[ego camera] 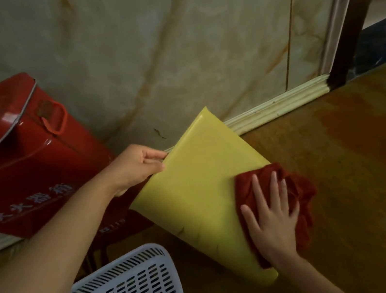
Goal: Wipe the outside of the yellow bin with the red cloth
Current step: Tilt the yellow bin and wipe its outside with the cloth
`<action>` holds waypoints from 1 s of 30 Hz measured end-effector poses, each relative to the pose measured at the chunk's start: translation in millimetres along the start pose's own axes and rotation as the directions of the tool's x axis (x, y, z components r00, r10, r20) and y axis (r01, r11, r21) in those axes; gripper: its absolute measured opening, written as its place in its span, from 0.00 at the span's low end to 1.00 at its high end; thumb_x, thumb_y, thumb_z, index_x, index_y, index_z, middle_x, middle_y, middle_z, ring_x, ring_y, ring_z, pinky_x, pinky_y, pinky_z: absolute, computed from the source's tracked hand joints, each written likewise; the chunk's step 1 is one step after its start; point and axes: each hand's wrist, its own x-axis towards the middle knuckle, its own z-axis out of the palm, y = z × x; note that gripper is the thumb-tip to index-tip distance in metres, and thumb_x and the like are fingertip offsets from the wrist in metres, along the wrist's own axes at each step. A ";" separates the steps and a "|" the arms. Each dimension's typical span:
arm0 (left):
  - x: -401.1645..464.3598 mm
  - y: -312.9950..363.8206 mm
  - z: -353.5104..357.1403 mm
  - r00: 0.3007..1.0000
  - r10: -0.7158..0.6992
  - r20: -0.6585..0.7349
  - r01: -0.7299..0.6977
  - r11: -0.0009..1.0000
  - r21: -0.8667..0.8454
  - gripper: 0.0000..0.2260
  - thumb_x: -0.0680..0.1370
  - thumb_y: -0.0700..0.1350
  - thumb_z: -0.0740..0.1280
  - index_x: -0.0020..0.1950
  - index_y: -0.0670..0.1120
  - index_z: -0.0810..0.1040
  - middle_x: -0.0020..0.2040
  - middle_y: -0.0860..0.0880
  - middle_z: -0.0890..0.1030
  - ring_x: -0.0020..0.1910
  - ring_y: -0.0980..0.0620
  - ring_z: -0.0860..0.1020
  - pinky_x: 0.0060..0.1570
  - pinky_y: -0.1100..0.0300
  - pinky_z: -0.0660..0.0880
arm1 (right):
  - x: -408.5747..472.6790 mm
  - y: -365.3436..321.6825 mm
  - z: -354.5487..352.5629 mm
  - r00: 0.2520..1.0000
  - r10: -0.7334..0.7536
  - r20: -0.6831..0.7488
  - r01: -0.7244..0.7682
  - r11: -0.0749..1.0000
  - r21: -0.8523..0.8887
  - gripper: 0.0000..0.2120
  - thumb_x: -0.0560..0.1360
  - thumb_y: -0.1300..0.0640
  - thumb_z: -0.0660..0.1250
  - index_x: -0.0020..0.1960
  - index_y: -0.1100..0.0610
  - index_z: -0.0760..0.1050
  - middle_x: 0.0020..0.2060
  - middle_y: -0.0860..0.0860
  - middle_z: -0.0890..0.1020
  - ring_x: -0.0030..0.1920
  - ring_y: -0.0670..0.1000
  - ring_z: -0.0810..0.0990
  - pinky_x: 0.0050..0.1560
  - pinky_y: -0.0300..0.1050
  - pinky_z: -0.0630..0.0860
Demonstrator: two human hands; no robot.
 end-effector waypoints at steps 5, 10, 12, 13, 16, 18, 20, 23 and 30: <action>-3.0 5.9 2.3 0.999 0.015 0.047 -0.013 0.999 -0.051 0.15 0.74 0.32 0.63 0.60 0.40 0.75 0.54 0.41 0.81 0.38 0.61 0.80 0.40 0.71 0.77 | 35.5 -66.0 2.9 0.953 -0.300 -0.041 0.302 0.953 0.040 0.26 0.74 0.32 0.40 0.70 0.30 0.37 0.74 0.43 0.34 0.74 0.50 0.32 0.66 0.67 0.32; -15.0 2.0 -7.3 0.980 0.010 0.198 0.022 0.987 -0.160 0.20 0.72 0.36 0.66 0.64 0.45 0.71 0.54 0.50 0.81 0.48 0.60 0.81 0.45 0.70 0.76 | 109.4 -40.1 -15.1 0.978 -0.189 0.087 0.185 0.981 0.056 0.29 0.70 0.27 0.43 0.69 0.28 0.42 0.77 0.45 0.47 0.75 0.49 0.41 0.68 0.71 0.41; -42.2 -25.2 -15.1 0.962 -0.096 0.256 0.097 0.995 0.009 0.26 0.69 0.36 0.70 0.66 0.46 0.68 0.53 0.50 0.82 0.49 0.57 0.82 0.43 0.68 0.77 | 103.0 -10.6 -9.0 0.985 -0.124 0.122 0.133 0.988 -0.076 0.30 0.69 0.27 0.41 0.70 0.30 0.42 0.77 0.47 0.51 0.76 0.52 0.46 0.70 0.69 0.46; -58.4 -39.4 -14.6 0.958 -0.146 0.248 0.136 0.989 0.058 0.28 0.68 0.36 0.71 0.67 0.46 0.67 0.51 0.50 0.83 0.47 0.55 0.82 0.42 0.66 0.77 | 99.5 -0.5 -5.7 0.987 -0.108 0.118 0.123 0.984 -0.125 0.31 0.68 0.27 0.40 0.70 0.31 0.43 0.76 0.49 0.54 0.75 0.53 0.49 0.70 0.68 0.48; -88.3 -64.8 0.8 0.978 -0.125 0.170 0.142 0.985 -0.095 0.31 0.71 0.36 0.69 0.69 0.55 0.61 0.54 0.54 0.81 0.49 0.53 0.82 0.44 0.62 0.80 | 100.9 6.1 -3.3 0.988 -0.108 0.114 0.122 0.985 -0.125 0.32 0.68 0.27 0.40 0.71 0.33 0.48 0.74 0.50 0.60 0.74 0.54 0.56 0.69 0.66 0.52; -94.9 -65.7 10.3 0.985 -0.089 0.147 0.122 0.965 -0.231 0.32 0.72 0.35 0.66 0.67 0.59 0.58 0.54 0.51 0.83 0.50 0.51 0.82 0.47 0.59 0.80 | 101.2 2.7 -6.6 0.989 -0.097 0.111 0.108 0.989 -0.096 0.32 0.69 0.28 0.40 0.72 0.34 0.49 0.75 0.49 0.60 0.74 0.54 0.55 0.70 0.65 0.51; -95.0 -59.7 14.5 0.982 -0.073 0.172 0.123 0.946 -0.299 0.33 0.73 0.33 0.65 0.68 0.59 0.56 0.52 0.47 0.84 0.51 0.48 0.82 0.46 0.56 0.80 | 92.8 -0.4 -11.5 0.990 -0.071 0.118 0.079 0.995 -0.067 0.30 0.72 0.31 0.42 0.72 0.36 0.47 0.76 0.48 0.56 0.75 0.53 0.51 0.71 0.66 0.49; -84.6 -44.3 13.0 0.978 -0.080 0.195 0.131 0.955 -0.266 0.33 0.73 0.32 0.64 0.71 0.55 0.56 0.49 0.46 0.85 0.47 0.50 0.83 0.39 0.60 0.79 | 61.9 -25.0 -15.2 0.982 -0.106 0.154 0.110 0.994 -0.021 0.27 0.76 0.35 0.43 0.73 0.37 0.43 0.77 0.46 0.47 0.75 0.52 0.44 0.70 0.65 0.44; -61.6 -8.7 4.7 0.971 -0.088 0.223 0.146 0.956 -0.256 0.29 0.73 0.31 0.62 0.70 0.52 0.63 0.40 0.49 0.85 0.39 0.54 0.82 0.36 0.62 0.79 | 23.9 -100.5 -32.9 0.857 -0.507 0.097 0.507 0.861 0.022 0.26 0.73 0.33 0.49 0.70 0.34 0.56 0.77 0.48 0.51 0.75 0.56 0.46 0.68 0.68 0.45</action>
